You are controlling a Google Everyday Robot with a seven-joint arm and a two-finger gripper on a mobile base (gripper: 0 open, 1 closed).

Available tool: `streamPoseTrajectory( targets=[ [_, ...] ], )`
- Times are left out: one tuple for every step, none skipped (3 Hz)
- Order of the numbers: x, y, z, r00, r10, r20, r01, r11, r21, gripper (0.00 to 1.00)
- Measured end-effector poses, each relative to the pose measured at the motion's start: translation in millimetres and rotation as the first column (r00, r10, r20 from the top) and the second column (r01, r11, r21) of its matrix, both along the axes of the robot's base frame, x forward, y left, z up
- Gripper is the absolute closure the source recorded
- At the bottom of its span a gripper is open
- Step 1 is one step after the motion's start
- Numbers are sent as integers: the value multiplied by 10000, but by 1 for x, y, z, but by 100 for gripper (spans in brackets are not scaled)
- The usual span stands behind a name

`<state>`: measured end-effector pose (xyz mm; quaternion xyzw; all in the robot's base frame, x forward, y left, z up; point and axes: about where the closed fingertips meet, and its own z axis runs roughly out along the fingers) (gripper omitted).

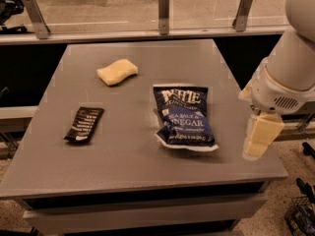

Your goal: Move blue chip bag near rxbar chocolate

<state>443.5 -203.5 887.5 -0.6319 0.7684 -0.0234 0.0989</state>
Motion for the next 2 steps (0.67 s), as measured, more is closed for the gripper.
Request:
streamPoseTrajectory(
  targets=[
    [-1, 3, -12, 9998, 215, 39, -216, 9997, 118, 41],
    [-1, 12, -17, 9988, 483, 102, -484, 9988, 30, 64]
  ],
)
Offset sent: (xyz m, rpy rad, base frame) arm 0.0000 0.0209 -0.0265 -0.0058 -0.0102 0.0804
